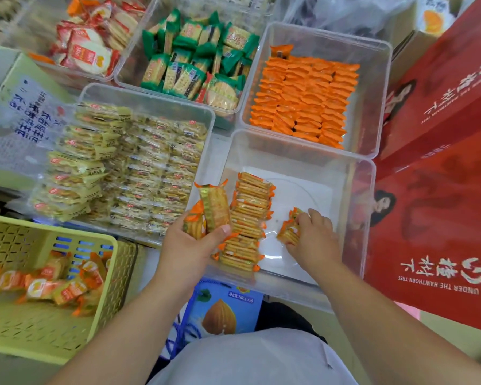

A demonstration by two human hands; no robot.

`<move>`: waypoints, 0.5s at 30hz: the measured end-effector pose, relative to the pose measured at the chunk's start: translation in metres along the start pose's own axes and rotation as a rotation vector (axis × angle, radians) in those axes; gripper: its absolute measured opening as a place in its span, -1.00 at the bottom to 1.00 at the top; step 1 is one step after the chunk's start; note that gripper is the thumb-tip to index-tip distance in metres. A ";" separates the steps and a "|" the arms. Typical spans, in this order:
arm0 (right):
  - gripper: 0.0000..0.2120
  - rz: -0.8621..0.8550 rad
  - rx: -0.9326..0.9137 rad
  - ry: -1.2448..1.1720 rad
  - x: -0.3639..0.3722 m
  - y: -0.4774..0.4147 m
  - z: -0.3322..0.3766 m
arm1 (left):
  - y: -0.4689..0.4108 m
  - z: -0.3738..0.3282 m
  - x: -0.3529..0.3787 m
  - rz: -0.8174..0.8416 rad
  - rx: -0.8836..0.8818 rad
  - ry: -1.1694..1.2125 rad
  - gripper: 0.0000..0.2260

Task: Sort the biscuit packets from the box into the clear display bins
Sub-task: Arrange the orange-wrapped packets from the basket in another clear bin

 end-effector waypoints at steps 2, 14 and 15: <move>-0.28 -0.006 -0.004 0.066 -0.003 0.001 0.002 | 0.000 -0.001 -0.001 0.013 0.002 -0.001 -0.80; -0.44 -0.147 -0.030 -0.078 -0.016 0.002 0.008 | -0.069 -0.034 0.044 0.439 0.566 -1.277 -0.64; -0.47 -0.196 -0.021 -0.186 -0.020 0.001 0.009 | -0.077 -0.037 0.051 0.483 0.585 -1.371 -0.63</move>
Point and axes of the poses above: each hand's wrist, its own y-axis away from the middle knuckle, its own x-axis out of the palm, z = x × y, the point moved 1 cm from there along -y, towards the middle knuckle, and after that the axes turned 12 degrees about -y, right-handed, at the moved point
